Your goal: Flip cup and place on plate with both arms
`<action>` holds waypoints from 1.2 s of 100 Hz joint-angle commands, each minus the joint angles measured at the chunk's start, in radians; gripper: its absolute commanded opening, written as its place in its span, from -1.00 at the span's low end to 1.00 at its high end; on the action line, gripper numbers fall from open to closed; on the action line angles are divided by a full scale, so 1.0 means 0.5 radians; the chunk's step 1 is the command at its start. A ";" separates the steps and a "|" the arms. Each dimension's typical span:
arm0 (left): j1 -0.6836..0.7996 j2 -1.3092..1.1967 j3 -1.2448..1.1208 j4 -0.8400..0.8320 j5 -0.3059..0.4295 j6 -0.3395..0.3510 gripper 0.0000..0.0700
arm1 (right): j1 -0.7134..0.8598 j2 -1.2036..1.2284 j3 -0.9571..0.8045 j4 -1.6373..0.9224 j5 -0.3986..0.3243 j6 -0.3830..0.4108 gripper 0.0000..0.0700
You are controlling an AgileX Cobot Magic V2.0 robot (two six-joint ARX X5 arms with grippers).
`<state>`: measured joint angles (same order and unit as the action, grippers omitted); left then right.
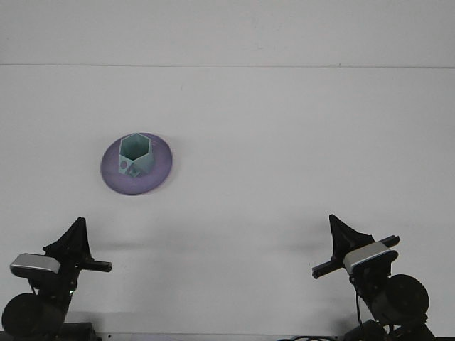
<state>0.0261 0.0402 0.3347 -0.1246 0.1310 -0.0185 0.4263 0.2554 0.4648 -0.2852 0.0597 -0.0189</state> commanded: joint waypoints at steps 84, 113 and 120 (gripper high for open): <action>0.003 -0.074 -0.641 0.566 0.052 0.209 -0.80 | 0.010 -0.002 0.008 0.018 0.000 -0.008 -1.00; 0.003 -0.074 -0.641 0.566 0.052 0.208 -0.80 | 0.010 -0.002 0.008 0.021 0.001 -0.011 -1.00; 0.003 -0.074 -0.641 0.566 0.052 0.209 -0.80 | 0.006 -0.006 0.008 0.021 0.040 -0.153 -1.00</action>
<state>0.0261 0.0044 0.0341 0.1486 0.1555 0.0875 0.4263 0.2554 0.4648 -0.2852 0.0612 -0.0254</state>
